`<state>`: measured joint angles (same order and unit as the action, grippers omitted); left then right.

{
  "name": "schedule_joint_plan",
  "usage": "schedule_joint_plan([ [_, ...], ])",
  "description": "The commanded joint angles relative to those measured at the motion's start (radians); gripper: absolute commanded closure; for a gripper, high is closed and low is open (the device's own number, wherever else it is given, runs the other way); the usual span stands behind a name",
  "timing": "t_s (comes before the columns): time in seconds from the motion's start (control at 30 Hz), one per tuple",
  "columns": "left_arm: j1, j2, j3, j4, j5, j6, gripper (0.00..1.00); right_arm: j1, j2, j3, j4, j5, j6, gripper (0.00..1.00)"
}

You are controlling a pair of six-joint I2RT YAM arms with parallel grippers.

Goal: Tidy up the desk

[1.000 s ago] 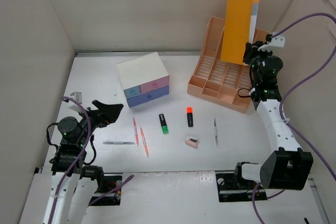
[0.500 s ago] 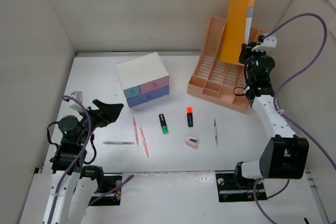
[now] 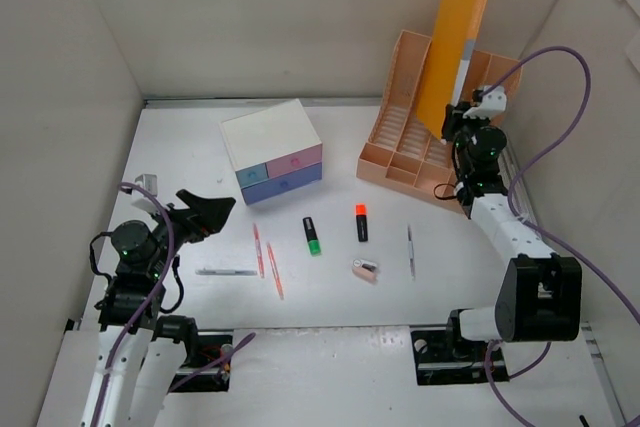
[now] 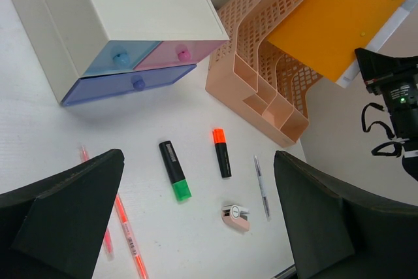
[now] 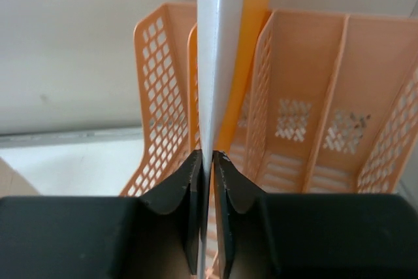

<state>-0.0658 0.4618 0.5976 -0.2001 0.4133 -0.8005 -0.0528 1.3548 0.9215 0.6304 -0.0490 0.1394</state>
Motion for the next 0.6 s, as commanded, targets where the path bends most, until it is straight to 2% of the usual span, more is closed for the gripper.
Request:
schedule_joint_plan([
  [0.0, -0.003, 0.009, 0.041, 0.060, 0.001, -0.005, 0.05, 0.036, -0.042, -0.048, 0.106, -0.008, -0.009, 0.88],
  [0.3, -0.003, 0.009, 0.031, 0.067, -0.001, -0.008, 0.05, 0.071, -0.074, -0.170, 0.106, -0.031, -0.032, 0.59],
  [0.33, -0.003, 0.009, 0.030, 0.068, 0.002, -0.008, 0.05, 0.070, -0.074, -0.173, 0.106, -0.031, -0.034, 0.54],
  [0.43, -0.003, 0.012, 0.030, 0.070, 0.002, -0.008, 0.05, 0.071, -0.071, -0.179, 0.107, -0.025, -0.063, 0.45],
  [0.57, -0.003, 0.006, 0.028, 0.070, 0.001, -0.008, 0.05, 0.071, -0.065, -0.161, 0.104, -0.008, -0.075, 0.39],
])
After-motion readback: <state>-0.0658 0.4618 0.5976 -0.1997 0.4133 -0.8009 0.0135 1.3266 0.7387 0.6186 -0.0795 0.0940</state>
